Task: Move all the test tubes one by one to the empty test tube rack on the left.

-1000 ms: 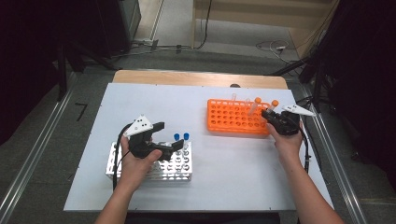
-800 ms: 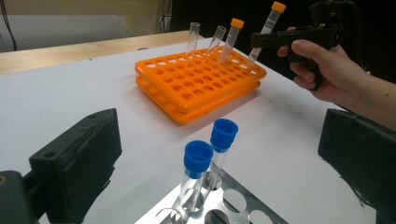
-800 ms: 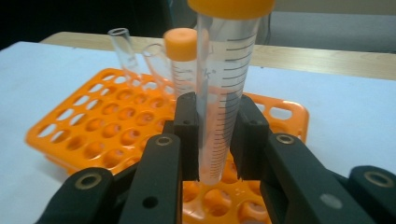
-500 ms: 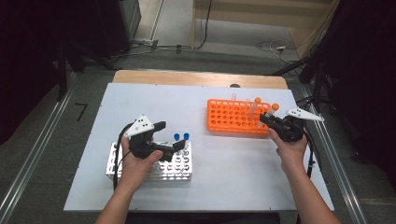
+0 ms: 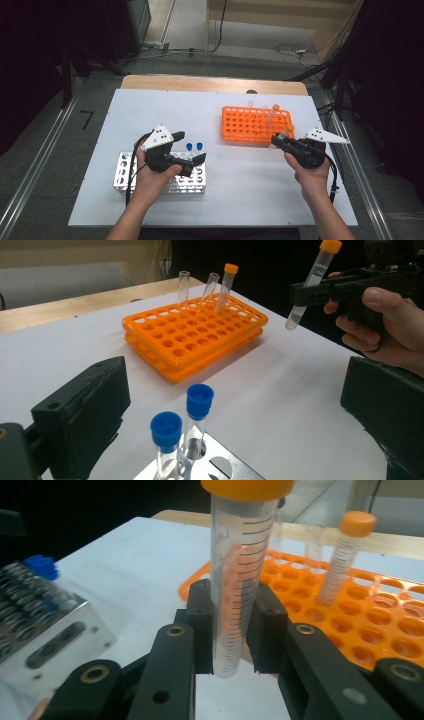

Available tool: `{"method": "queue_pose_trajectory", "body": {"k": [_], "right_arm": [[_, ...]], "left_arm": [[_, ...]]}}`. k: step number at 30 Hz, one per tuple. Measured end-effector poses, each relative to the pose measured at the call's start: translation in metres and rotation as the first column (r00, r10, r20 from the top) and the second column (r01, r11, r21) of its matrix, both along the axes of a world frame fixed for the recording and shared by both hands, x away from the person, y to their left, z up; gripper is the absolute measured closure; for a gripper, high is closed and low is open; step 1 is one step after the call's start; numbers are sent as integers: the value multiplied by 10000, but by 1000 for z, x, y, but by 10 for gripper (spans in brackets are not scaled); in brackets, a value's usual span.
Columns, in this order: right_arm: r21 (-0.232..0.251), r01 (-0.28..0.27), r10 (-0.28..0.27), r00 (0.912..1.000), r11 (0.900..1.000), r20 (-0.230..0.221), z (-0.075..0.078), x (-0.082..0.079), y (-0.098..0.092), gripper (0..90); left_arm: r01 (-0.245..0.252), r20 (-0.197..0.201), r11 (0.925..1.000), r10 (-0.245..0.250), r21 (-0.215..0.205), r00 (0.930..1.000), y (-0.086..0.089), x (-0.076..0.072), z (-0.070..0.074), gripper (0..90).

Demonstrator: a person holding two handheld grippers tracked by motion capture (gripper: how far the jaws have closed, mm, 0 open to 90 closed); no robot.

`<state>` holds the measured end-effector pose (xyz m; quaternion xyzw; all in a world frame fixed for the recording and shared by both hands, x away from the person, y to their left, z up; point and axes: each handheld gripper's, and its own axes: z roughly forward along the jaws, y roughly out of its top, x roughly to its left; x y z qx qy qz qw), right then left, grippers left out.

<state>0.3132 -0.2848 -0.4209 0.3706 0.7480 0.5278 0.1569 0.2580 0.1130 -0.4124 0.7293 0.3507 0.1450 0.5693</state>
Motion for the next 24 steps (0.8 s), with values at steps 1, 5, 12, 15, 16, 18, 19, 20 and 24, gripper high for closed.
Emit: {"method": "queue_pose_trajectory", "body": {"k": [1, 5, 12, 15, 16, 18, 19, 20, 24], "right_arm": [[-22, -125, 125, 9999, 9999, 6, 1, -2, 2, 724], [-50, -764, 763, 9971, 9971, -46, 4, -10, 13, 724], [-137, -1493, 1492, 9888, 9887, -50, 5, -19, 30, 725], [-210, -1756, 1755, 9845, 9842, -58, 4, -23, 38, 725], [-246, -1853, 1851, 9827, 9824, -73, 3, -23, 41, 725], [-271, -2031, 2027, 9791, 9788, -187, 0, -25, 45, 725], [-248, -2137, 2131, 9767, 9766, -249, -1, -25, 47, 725], [-322, -2199, 2191, 9754, 9750, -265, -2, -26, 50, 725], [-406, -2576, 2568, 9662, 9654, -241, -2, -31, 59, 725]], "left_arm": [[32, 26, 10000, -32, 9, 10000, -1, 0, 1, 0], [135, 80, 9999, -136, 33, 9999, -5, -3, 3, 0], [487, 127, 9987, -489, 178, 9987, -16, -5, 5, 0], [571, 142, 9983, -572, 118, 9983, -19, -6, 7, 0], [596, 130, 9981, -597, 127, 9981, -20, -6, 7, 0], [670, 97, 9975, -672, 233, 9977, -23, -7, 6, 0], [730, 98, 9971, -733, 234, 9973, -25, -7, 5, 0], [777, 96, 9966, -780, 269, 9969, -26, -8, 5, 0], [926, 137, 9955, -929, 216, 9956, -30, -10, 8, 5]]}}
